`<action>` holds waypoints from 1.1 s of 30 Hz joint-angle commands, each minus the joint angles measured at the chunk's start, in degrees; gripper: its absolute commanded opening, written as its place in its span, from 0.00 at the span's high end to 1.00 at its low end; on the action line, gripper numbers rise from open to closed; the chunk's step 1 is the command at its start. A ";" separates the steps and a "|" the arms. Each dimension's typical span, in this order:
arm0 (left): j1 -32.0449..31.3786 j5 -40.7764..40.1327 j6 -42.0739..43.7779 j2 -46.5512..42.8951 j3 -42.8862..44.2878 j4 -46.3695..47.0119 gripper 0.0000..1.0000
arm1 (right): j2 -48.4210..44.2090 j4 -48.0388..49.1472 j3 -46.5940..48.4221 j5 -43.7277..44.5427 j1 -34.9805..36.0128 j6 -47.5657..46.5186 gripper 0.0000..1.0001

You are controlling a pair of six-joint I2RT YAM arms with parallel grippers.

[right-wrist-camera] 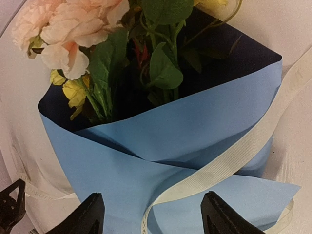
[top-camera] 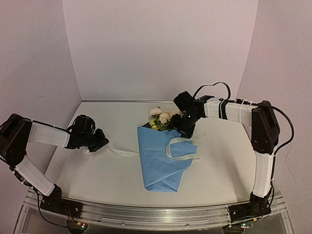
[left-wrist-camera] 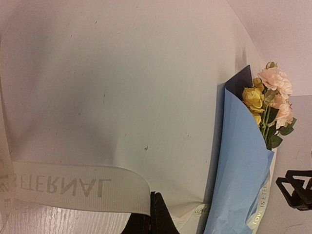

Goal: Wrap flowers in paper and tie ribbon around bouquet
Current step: Cross the ribbon over the folded bouquet.

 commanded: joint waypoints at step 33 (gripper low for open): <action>-0.05 -0.99 1.78 -1.70 3.47 -1.58 1.00 | -5.14 -0.10 -0.54 8.61 0.52 -3.28 1.00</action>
